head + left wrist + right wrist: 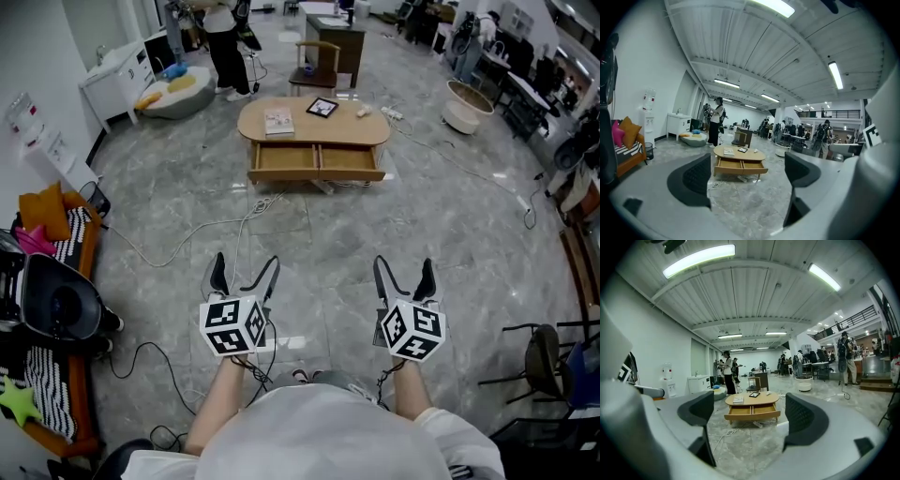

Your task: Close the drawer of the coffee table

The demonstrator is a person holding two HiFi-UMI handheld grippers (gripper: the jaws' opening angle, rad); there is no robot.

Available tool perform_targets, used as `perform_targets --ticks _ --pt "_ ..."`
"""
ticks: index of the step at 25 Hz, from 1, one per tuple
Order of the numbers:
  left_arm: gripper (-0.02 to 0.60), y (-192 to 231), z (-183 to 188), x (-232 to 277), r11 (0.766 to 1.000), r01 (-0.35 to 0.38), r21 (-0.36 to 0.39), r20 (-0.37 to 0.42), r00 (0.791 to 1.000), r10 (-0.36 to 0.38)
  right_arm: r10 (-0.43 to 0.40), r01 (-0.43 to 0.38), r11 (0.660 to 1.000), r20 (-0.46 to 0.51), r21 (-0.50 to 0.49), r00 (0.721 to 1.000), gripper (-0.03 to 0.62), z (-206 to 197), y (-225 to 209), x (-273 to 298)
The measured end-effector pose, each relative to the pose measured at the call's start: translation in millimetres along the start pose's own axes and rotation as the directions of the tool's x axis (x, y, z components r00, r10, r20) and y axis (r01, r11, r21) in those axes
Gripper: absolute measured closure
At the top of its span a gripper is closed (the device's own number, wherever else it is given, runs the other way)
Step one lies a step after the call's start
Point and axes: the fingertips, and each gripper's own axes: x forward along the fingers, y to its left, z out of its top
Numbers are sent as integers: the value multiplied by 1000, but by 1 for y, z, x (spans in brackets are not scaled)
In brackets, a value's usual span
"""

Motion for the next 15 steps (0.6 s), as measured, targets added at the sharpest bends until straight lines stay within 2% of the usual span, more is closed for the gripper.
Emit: perform_targets --ticks 9,15 --pt "103 28 -11 16 1000 -18 -5 -41 999 17 -8 10 1000 -37 29 999 112 -19 12 26" --pt "103 43 -10 58 999 -24 -21 -54 998 23 -15 17 999 -43 29 999 105 -18 9 73"
